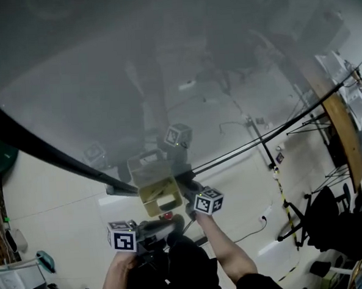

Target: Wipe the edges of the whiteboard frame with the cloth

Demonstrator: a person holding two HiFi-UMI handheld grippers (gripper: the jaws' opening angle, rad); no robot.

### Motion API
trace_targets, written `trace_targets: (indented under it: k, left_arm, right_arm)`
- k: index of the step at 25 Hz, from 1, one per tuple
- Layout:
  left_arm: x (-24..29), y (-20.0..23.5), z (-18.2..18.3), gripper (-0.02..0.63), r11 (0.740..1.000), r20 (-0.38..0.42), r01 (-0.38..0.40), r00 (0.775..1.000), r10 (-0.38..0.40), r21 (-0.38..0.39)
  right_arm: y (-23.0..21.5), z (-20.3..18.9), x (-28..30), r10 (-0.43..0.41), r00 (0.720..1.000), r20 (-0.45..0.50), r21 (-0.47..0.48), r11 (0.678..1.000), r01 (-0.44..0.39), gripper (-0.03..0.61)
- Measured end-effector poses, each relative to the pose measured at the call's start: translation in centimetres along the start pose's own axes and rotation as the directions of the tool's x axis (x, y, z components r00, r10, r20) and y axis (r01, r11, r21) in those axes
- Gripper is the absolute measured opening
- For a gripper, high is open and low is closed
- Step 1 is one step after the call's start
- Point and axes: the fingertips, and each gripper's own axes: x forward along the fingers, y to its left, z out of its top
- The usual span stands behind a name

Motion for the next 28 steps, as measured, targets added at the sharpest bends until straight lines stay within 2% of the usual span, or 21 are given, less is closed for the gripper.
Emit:
trace_targets:
  k: [4, 9, 15, 21, 24, 28]
  left_arm:
    - [0.0, 0.8, -0.3, -0.011, 0.999, 0.021, -0.027, 0.999, 0.027, -0.02]
    - [-1.0, 1.4, -0.2, -0.011, 0.998, 0.022, -0.029, 0.999, 0.03, -0.053]
    - [-2.1, 1.8, 0.0, -0.011, 0.999, -0.073, -0.007, 0.997, 0.004, -0.039]
    - [-4.2, 1.8, 0.3, -0.011, 1.0, -0.152, -0.013, 0.988, 0.01, -0.017]
    - [-5.2, 2.0, 0.0, -0.011, 1.0, -0.172, -0.006, 0.985, 0.002, -0.025]
    - [-6.5, 2.1, -0.1, -0.011, 1.0, -0.189, -0.01, 0.982, 0.007, -0.015]
  right_arm:
    - [0.1, 0.1, 0.5, 0.044, 0.999, 0.029, 0.003, 0.999, -0.044, 0.075]
    - [0.3, -0.3, 0.5, 0.054, 0.997, 0.054, 0.027, 0.998, -0.056, 0.075]
    - [0.6, -0.6, 0.7, 0.025, 0.99, 0.141, 0.101, 0.994, -0.04, 0.075]
    - [1.9, -1.2, 1.6, 0.015, 0.98, 0.197, 0.151, 0.988, -0.045, 0.075]
    - [2.0, -1.8, 2.0, 0.017, 0.968, 0.251, 0.196, 0.978, -0.068, 0.075]
    - [1.8, -2.0, 1.9, 0.02, 0.936, 0.352, 0.246, 0.963, -0.113, 0.075]
